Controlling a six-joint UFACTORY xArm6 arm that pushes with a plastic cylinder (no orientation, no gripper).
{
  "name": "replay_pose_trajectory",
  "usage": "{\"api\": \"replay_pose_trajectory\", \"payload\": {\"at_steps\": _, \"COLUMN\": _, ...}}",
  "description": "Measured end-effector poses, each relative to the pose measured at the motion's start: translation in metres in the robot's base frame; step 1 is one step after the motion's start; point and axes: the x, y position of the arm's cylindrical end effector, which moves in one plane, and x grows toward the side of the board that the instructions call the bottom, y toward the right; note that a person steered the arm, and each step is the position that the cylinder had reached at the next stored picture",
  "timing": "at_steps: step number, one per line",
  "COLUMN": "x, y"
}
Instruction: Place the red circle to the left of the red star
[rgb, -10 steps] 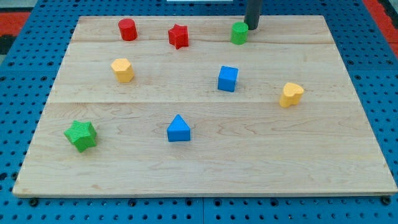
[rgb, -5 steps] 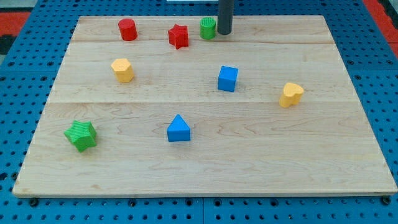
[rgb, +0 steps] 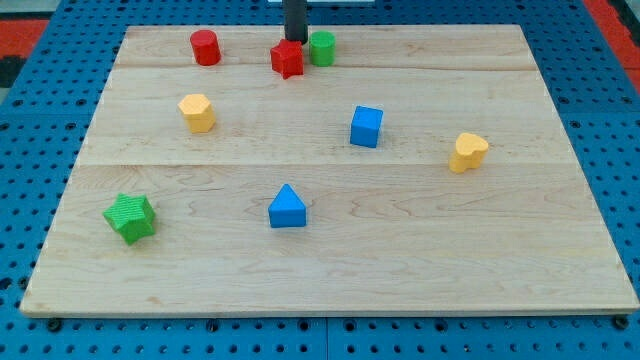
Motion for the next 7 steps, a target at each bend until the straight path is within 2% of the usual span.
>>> {"api": "replay_pose_trajectory", "payload": {"at_steps": 1, "x": 0.027, "y": -0.016}}
{"api": "replay_pose_trajectory", "payload": {"at_steps": 2, "x": 0.071, "y": -0.004}}
{"api": "replay_pose_trajectory", "payload": {"at_steps": 4, "x": -0.021, "y": -0.064}}
{"api": "replay_pose_trajectory", "payload": {"at_steps": 5, "x": -0.037, "y": -0.076}}
{"api": "replay_pose_trajectory", "payload": {"at_steps": 6, "x": -0.025, "y": -0.112}}
{"api": "replay_pose_trajectory", "payload": {"at_steps": 7, "x": 0.001, "y": -0.115}}
